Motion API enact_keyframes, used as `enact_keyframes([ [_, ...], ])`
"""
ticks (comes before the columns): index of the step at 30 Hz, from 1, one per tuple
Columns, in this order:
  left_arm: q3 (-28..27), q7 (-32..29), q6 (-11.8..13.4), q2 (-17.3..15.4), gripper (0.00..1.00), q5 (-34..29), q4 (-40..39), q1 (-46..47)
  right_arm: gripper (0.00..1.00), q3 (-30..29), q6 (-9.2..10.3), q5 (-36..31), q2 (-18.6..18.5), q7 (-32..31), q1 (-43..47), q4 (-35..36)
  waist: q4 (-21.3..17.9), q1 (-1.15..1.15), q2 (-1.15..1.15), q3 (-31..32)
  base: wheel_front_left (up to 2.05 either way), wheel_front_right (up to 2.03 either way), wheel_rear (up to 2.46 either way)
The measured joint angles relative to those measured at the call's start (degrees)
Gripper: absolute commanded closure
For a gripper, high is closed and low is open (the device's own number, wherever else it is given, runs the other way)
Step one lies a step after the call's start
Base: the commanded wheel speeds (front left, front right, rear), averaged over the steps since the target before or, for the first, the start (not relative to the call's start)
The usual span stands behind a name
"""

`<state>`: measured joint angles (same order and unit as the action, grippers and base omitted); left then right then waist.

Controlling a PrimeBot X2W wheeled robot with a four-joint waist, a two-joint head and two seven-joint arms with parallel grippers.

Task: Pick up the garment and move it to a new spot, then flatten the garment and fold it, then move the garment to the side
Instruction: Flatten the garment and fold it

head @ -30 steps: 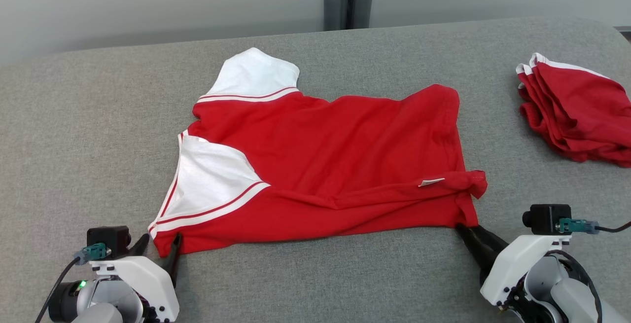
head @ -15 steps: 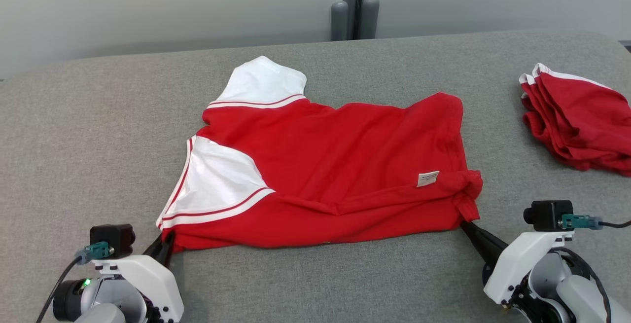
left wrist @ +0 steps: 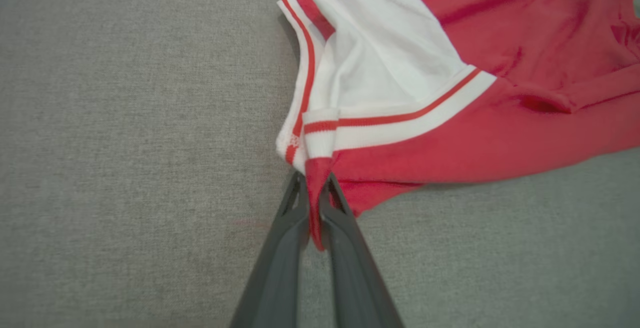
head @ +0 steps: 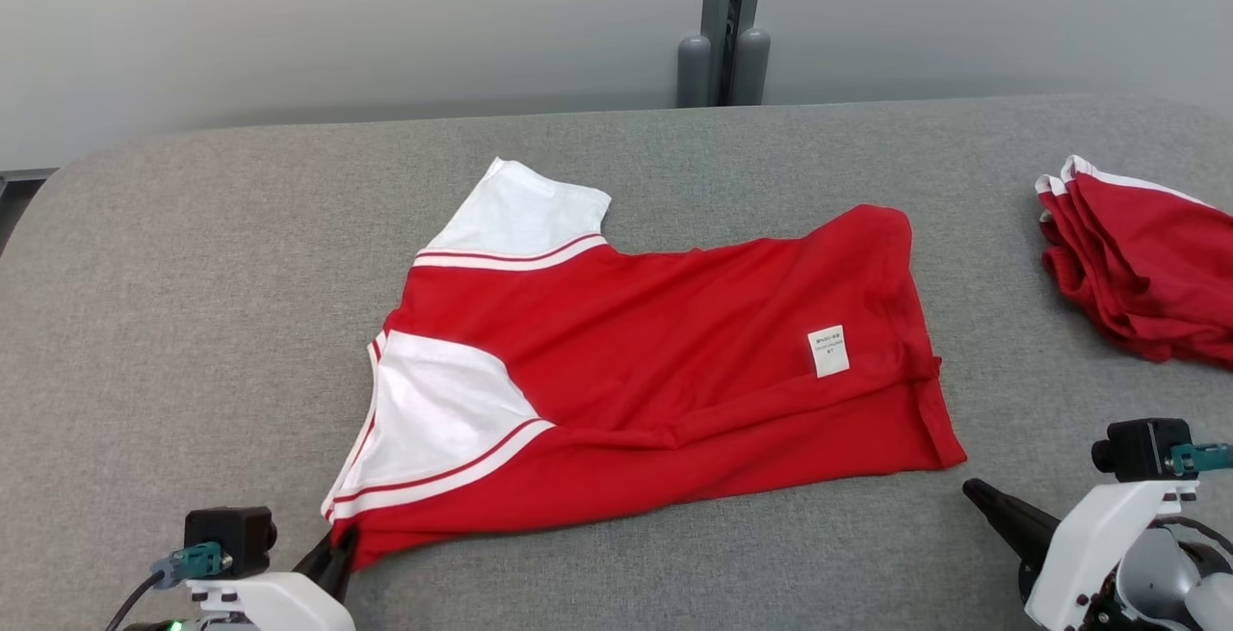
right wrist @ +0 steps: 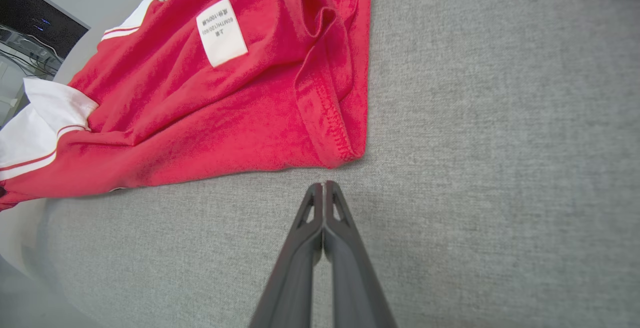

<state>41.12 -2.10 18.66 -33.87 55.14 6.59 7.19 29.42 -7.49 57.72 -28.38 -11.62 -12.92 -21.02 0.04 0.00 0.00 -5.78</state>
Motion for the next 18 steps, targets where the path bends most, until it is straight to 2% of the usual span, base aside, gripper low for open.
enact_keyframes([
  [9,-0.47,-1.93,4.67,-3.65,1.0,0.88,-8.86,-4.88,1.0,-5.13,0.0,1.27,-2.14,-5.52,6.87,6.61,0.61,0.0,0.0,-0.05,0.0,0.0,0.0],
  [16,-0.52,-2.46,5.59,-4.35,1.0,0.96,-10.37,-5.8,1.0,-9.55,0.0,-1.58,-0.64,-6.45,8.98,10.55,0.62,0.0,0.0,-0.41,0.0,0.0,0.0],
  [17,-0.45,-2.5,5.59,-4.24,1.0,0.96,-10.4,-5.77,0.99,-10.48,0.0,-2.46,0.09,-5.58,8.92,10.81,0.59,0.0,0.0,-0.46,0.0,0.0,0.0],
  [18,-0.41,-2.52,5.59,-4.14,1.0,0.96,-10.4,-5.72,0.87,-11.13,0.0,-3.25,0.62,-5.2,8.75,10.92,0.56,0.0,0.0,-0.51,0.0,0.0,0.0],
])
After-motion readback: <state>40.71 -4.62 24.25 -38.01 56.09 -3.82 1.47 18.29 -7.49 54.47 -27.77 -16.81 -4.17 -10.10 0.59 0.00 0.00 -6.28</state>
